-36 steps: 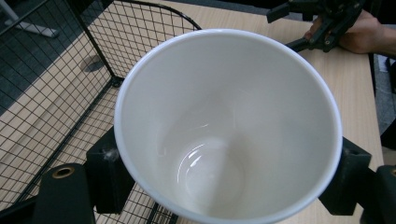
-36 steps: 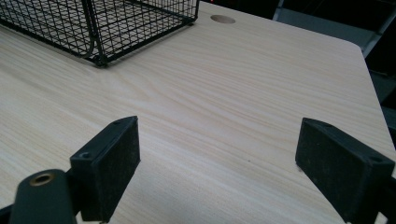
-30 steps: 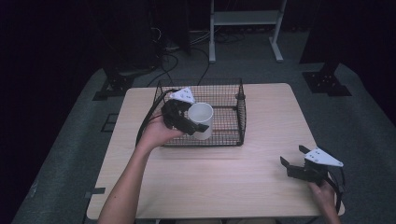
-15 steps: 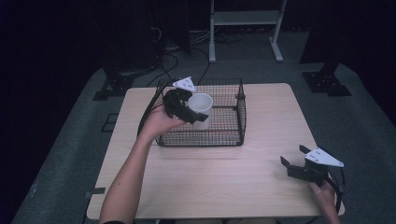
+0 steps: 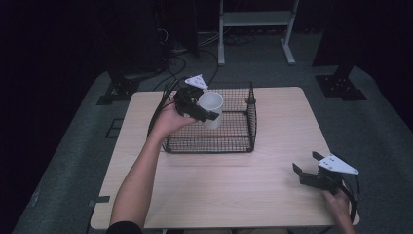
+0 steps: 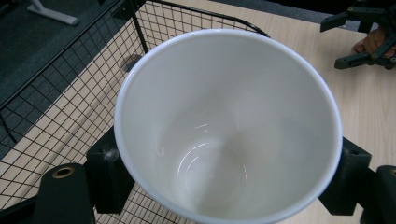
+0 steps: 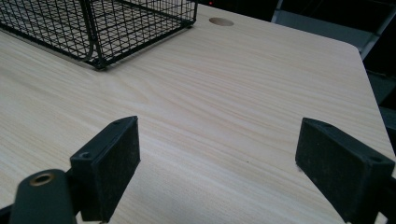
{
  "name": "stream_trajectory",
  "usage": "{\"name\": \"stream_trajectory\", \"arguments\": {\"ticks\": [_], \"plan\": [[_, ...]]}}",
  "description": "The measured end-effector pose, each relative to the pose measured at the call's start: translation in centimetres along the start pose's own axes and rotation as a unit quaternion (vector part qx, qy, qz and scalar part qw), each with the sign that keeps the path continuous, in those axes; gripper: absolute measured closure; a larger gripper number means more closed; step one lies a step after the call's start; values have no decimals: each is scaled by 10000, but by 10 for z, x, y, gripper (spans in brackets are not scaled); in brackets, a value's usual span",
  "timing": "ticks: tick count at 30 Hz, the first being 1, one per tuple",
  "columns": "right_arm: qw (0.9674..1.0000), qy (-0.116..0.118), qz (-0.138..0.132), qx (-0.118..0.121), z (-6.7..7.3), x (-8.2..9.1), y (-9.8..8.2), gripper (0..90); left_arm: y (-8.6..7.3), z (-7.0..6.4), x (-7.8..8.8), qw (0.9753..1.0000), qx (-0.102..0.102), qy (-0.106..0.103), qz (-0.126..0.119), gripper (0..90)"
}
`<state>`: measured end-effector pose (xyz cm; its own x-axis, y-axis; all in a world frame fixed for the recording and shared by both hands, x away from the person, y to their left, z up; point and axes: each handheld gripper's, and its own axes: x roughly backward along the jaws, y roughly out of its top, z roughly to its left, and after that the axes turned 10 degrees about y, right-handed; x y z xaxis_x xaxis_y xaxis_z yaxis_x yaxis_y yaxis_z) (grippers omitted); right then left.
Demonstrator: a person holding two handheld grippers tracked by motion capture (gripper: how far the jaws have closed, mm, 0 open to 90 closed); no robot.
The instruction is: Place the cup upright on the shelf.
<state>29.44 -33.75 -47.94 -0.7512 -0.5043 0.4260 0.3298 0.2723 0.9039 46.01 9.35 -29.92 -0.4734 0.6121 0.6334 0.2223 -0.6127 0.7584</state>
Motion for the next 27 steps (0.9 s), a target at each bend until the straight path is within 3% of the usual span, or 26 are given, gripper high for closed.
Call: {"name": "stream_trajectory", "arguments": {"ticks": [17, 27], "plan": [[10000, 2, -25, -9, 0, 0, 0, 131, -8, 14, -36, 9997, 127, 91, 179, 207], [10000, 5, -27, -4, 0, 1, 0, 131, -13, 20, -48, 9995, 213, 79, 233, 207]]}}
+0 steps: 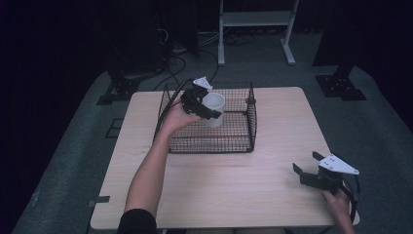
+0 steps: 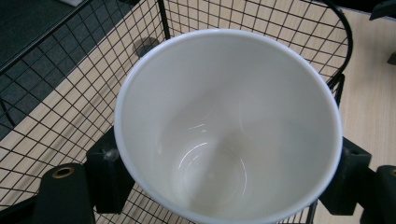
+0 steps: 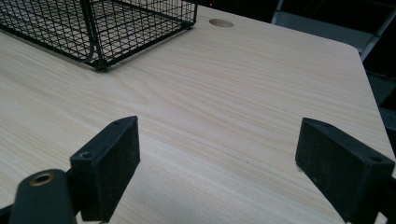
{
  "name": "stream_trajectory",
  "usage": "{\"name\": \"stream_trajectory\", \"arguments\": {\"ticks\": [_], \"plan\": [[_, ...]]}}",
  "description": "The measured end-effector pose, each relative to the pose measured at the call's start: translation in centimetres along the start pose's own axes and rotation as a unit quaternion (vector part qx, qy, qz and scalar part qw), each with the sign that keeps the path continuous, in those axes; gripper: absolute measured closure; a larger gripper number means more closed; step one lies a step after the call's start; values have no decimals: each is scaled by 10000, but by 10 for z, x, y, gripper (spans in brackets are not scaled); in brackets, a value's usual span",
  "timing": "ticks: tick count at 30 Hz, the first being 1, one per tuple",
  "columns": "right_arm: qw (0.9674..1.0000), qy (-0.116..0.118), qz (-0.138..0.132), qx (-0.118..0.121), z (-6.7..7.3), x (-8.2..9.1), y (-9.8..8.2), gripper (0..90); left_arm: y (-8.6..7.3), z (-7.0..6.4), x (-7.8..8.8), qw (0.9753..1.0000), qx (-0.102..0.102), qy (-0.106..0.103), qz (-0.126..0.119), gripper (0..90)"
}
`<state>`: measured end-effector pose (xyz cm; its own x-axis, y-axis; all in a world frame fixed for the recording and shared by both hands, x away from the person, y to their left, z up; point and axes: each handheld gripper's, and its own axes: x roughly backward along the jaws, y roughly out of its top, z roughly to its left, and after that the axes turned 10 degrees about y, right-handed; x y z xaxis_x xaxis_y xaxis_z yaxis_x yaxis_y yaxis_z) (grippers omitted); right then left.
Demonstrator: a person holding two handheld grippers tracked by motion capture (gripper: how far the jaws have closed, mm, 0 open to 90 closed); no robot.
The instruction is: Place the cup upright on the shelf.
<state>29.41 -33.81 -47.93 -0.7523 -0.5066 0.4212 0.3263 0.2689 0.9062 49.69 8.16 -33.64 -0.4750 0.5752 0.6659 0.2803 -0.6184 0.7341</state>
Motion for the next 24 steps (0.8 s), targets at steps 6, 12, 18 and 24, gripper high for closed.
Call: {"name": "stream_trajectory", "arguments": {"ticks": [6, 12, 18, 24], "plan": [[10000, 0, -2, -10, 0, 0, 0, 131, -3, -1, -10, 9999, -55, 49, 78, 207], [10000, 9, -4, 2, 0, 0, 0, 131, -6, -1, -22, 9999, -47, -40, 151, 207], [10000, 8, -6, -3, 0, 0, 0, 131, -9, 3, -30, 9997, 87, -108, 220, 209], [10000, 7, -11, -12, 0, 0, 0, 131, -13, 7, -37, 9994, 128, -137, 297, 208]]}}
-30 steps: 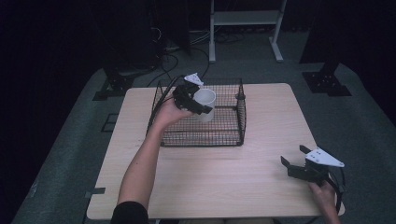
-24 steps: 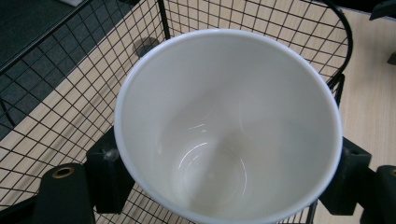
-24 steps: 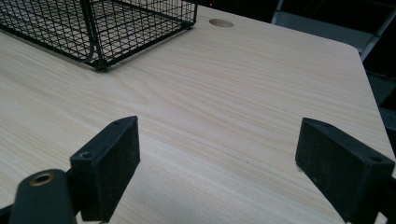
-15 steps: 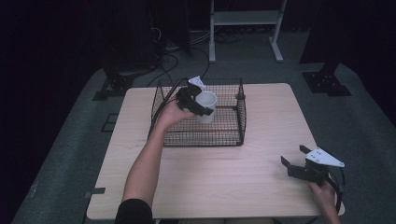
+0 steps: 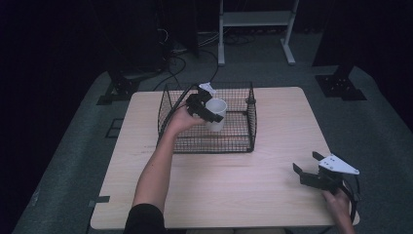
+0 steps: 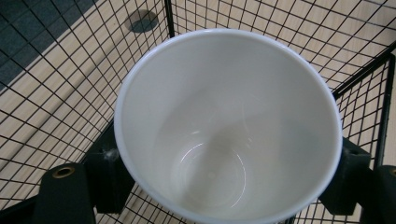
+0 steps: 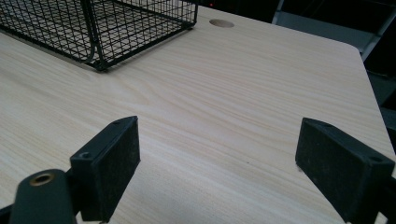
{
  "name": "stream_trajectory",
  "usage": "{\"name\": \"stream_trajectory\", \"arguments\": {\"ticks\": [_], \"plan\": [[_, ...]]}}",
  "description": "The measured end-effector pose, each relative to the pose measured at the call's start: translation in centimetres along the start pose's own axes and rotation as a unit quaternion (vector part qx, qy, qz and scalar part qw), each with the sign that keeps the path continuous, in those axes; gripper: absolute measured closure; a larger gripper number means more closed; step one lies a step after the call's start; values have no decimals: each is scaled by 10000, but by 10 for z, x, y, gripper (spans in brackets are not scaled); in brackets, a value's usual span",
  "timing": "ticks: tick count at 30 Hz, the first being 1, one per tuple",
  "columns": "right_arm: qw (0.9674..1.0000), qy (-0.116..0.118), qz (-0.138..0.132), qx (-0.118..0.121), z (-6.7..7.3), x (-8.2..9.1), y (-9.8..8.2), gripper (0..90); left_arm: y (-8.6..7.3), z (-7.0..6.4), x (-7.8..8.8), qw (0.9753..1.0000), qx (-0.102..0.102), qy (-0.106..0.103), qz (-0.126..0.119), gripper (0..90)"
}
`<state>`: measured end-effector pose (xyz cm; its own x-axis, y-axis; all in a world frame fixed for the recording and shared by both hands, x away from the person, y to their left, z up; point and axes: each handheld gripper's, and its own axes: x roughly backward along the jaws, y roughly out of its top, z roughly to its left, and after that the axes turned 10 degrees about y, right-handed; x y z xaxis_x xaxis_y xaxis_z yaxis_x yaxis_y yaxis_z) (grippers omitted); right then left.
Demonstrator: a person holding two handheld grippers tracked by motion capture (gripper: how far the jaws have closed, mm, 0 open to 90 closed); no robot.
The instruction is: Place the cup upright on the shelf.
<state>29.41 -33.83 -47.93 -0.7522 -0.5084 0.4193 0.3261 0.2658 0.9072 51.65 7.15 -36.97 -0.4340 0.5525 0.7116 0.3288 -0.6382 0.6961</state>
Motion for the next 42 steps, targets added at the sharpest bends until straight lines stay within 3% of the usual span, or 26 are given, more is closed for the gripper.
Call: {"name": "stream_trajectory", "arguments": {"ticks": [21, 42], "plan": [[10000, 15, -15, -2, 0, 0, 0, 131, -5, 4, -18, 9998, 16, -169, 108, 208], [10000, 30, -60, -46, -1, 1, 0, 131, -15, 4, -33, 9985, 5, -247, 497, 208]]}}
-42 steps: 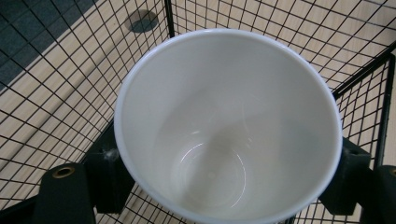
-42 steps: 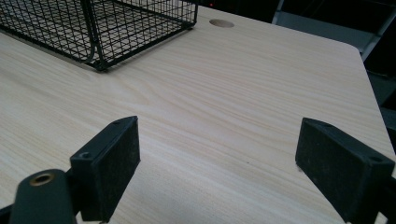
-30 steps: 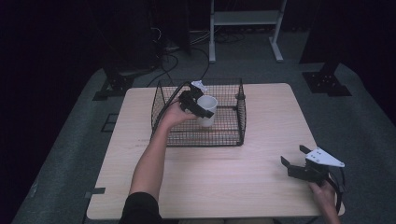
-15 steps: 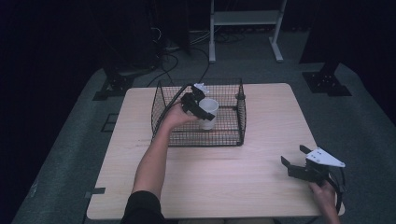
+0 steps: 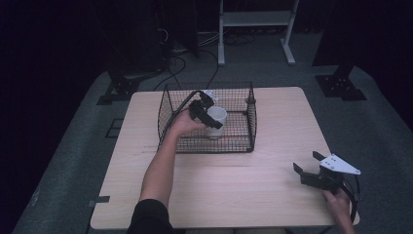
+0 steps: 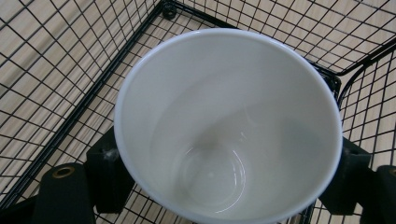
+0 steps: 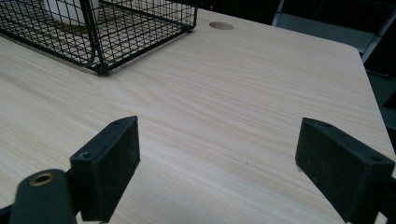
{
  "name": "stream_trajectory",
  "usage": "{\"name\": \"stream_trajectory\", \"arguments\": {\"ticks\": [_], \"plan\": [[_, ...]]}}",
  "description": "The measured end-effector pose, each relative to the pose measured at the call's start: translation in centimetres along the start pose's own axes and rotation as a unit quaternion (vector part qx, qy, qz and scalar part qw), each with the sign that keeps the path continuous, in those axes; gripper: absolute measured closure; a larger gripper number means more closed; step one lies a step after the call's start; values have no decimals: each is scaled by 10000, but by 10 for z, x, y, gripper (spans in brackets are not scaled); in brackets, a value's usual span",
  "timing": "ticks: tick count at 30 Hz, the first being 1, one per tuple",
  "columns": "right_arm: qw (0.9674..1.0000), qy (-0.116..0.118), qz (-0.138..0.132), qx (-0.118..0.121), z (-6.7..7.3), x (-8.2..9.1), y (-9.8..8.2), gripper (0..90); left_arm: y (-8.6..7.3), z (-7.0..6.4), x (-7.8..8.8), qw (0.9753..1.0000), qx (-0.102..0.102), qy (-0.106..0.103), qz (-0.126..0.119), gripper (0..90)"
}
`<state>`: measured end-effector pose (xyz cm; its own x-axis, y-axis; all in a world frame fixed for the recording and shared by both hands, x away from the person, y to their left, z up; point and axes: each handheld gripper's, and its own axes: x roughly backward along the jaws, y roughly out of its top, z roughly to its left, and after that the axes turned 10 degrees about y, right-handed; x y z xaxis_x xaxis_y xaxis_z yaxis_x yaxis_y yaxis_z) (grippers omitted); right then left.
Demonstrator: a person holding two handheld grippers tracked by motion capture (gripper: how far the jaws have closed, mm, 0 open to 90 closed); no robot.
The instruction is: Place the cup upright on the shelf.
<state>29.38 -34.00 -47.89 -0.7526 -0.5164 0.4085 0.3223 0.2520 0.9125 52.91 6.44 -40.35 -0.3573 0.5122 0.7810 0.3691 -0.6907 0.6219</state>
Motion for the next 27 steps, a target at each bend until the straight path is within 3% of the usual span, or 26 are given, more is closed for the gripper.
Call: {"name": "stream_trajectory", "arguments": {"ticks": [7, 22, 27], "plan": [[10000, 7, -21, -14, 0, 0, 0, 131, -1, -2, 0, 9999, -87, 26, 67, 207], [10000, 4, -46, -54, -1, 1, 0, 131, -12, 0, 4, 10000, 17, 13, 54, 204], [10000, 10, -40, -57, -1, 1, 0, 131, -11, -2, 5, 9999, -81, 72, 127, 206]]}}
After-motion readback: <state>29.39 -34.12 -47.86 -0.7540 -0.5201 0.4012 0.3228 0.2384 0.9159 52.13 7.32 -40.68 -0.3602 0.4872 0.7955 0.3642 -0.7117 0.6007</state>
